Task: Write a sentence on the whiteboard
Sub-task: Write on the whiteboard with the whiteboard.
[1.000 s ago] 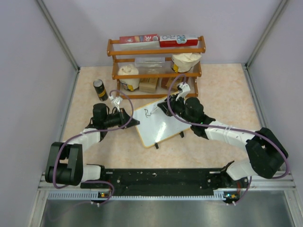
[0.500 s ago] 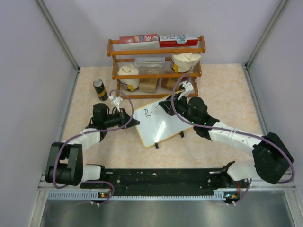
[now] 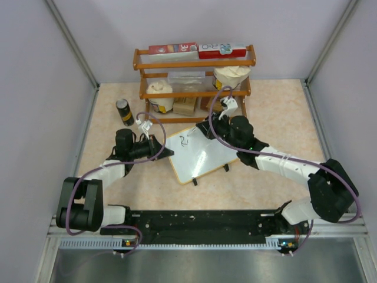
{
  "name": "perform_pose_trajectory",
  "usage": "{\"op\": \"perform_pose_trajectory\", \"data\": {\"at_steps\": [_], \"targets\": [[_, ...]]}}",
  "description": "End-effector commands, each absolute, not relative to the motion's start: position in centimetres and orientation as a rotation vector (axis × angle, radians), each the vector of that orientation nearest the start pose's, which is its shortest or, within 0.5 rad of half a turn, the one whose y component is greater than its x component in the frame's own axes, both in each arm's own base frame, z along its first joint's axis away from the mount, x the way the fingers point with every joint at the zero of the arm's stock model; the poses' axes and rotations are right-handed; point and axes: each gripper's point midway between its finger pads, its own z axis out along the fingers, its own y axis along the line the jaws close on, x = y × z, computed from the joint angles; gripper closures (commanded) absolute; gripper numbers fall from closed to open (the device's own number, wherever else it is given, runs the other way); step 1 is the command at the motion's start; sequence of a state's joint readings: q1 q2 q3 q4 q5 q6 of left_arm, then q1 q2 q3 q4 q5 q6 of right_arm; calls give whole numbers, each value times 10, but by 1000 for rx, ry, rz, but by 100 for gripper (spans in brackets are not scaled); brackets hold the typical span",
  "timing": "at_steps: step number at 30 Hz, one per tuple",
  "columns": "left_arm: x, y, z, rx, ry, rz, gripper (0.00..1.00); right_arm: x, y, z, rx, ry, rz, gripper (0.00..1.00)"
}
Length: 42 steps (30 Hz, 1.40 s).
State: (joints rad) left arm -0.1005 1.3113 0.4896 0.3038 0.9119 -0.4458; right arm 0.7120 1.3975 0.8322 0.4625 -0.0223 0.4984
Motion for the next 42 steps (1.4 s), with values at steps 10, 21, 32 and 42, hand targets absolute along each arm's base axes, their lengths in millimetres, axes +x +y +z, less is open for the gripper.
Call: {"op": "perform_pose_trajectory", "data": {"at_steps": [10, 21, 32, 42], "targets": [[287, -154, 78, 199, 2161, -1012, 100, 341, 318, 218, -191, 1767, 892, 100], [287, -154, 78, 199, 2162, -1012, 100, 331, 309, 242, -165, 1705, 927, 100], [286, -154, 78, 199, 2162, -1012, 100, 339, 295, 233, -125, 1726, 879, 100], [286, -154, 78, 200, 2162, -1014, 100, 336, 301, 222, -155, 1760, 903, 100]]}}
